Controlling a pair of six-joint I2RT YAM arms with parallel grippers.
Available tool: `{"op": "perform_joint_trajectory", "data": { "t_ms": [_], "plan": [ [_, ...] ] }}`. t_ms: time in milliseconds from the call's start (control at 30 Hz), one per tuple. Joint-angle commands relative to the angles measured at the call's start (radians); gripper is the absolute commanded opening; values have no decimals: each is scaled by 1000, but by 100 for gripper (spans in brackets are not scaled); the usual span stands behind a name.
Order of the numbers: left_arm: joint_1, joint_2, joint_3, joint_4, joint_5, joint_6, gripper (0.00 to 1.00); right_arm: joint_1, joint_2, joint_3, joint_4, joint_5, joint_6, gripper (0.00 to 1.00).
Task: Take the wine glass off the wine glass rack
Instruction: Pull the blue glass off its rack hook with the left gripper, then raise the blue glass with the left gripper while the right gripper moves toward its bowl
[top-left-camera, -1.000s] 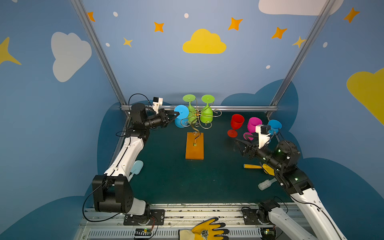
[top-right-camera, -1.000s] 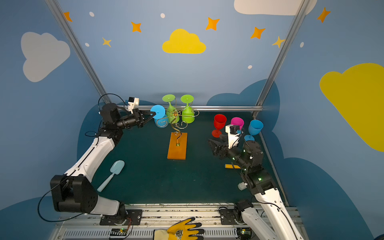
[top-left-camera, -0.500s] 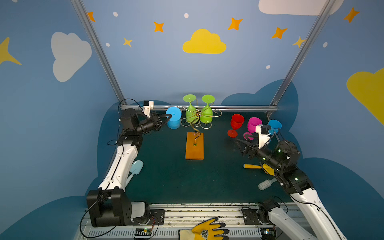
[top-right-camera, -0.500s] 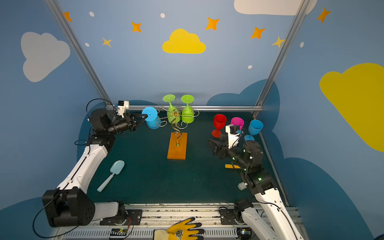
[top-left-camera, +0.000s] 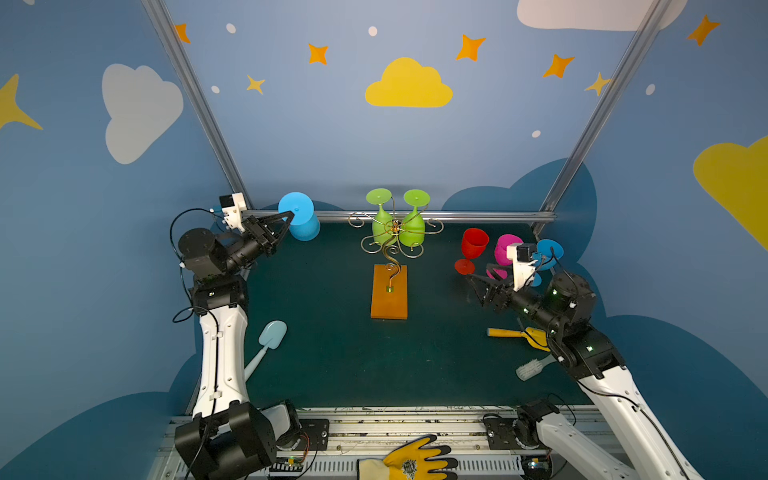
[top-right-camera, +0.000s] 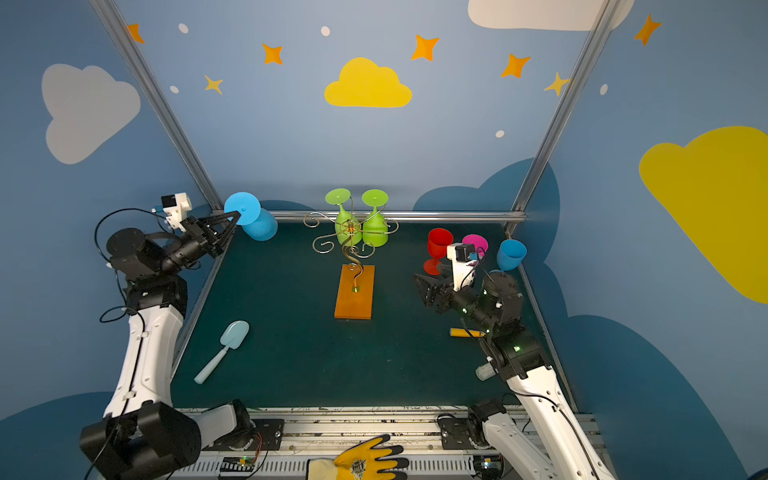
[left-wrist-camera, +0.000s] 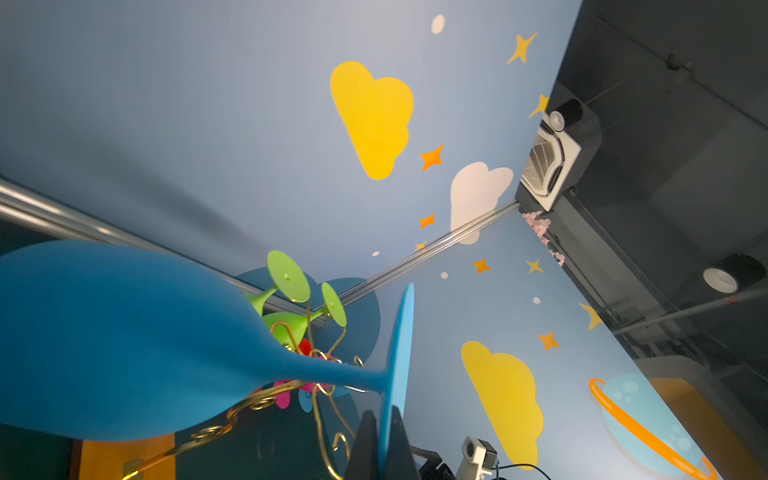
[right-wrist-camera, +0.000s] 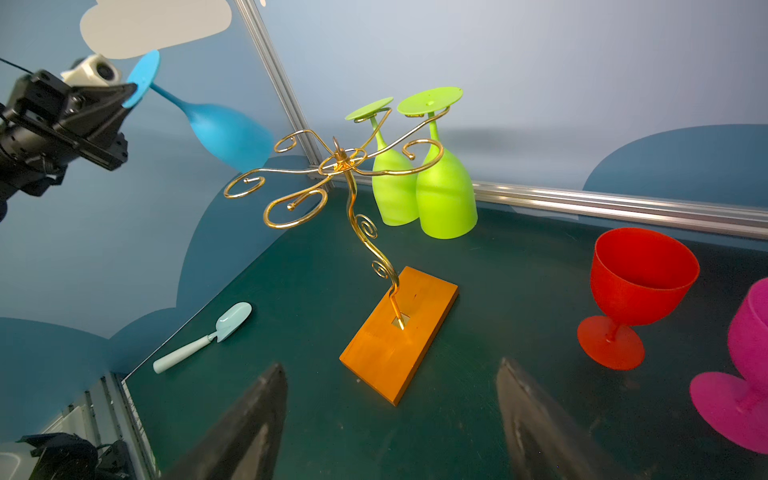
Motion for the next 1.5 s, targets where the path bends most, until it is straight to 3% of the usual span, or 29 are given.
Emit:
{"op": "perform_joint_trajectory", "data": {
  "t_ms": [0, 167, 400, 667, 933, 1467],
  "plan": [
    [-11, -6, 88, 127, 46, -104, 3, 15, 20, 57, 26, -26, -31, 79],
    [-72, -1, 176, 89, 101, -97, 3, 49, 64, 110, 38, -50, -68, 79],
    [-208, -15, 303, -153, 178, 84, 3, 115, 78, 145, 84, -45, -130, 79],
    [-435, 46, 333, -153, 187, 97, 3, 206, 109, 190, 146, -60, -239, 79],
    [-585, 138, 407, -205, 198, 140, 3, 268, 160, 226, 232, -31, -347, 83],
    [-708, 209, 426, -225, 208, 149, 3, 303, 329, 294, 345, 77, -473, 87]
  ]
}}
